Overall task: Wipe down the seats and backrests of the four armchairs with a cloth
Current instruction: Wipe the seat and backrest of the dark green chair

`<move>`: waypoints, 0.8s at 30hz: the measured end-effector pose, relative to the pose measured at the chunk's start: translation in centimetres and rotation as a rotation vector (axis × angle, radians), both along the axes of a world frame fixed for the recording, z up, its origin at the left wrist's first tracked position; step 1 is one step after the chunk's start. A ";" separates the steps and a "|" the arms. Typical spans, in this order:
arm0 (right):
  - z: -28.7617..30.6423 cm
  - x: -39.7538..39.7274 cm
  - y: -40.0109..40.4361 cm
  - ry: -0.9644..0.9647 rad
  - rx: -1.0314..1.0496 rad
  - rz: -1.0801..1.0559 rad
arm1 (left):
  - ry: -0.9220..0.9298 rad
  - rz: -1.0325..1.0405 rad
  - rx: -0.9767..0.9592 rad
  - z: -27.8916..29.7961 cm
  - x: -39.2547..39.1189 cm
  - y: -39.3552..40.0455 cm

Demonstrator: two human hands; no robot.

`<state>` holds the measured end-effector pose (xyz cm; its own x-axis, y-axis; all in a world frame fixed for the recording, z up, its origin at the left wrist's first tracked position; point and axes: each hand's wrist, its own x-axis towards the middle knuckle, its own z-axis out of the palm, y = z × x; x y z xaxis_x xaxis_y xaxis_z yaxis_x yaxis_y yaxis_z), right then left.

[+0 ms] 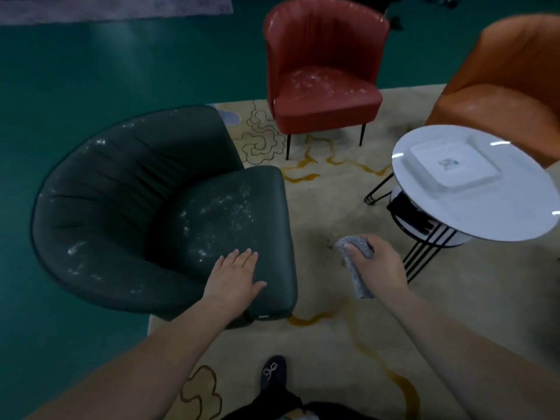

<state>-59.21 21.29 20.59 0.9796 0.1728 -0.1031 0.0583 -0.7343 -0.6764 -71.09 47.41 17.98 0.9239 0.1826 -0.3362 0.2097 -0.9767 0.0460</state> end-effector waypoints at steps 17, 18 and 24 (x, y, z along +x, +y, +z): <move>0.1 26.6 2.4 0.010 -0.029 0.270 | 0.009 0.290 -0.014 -2.5 21.2 0.1; 0.1 28.1 2.7 0.005 -0.039 0.293 | 0.006 0.320 -0.019 -2.5 22.0 -0.3; 0.2 36.4 6.0 0.004 -0.035 0.504 | -0.008 0.551 -0.051 -2.0 25.2 -2.4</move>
<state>-22.76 27.31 20.75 0.7747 0.6206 -0.1213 0.4088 -0.6379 -0.6526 -45.88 44.97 15.96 0.6985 0.6236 -0.3509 0.6889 -0.7188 0.0939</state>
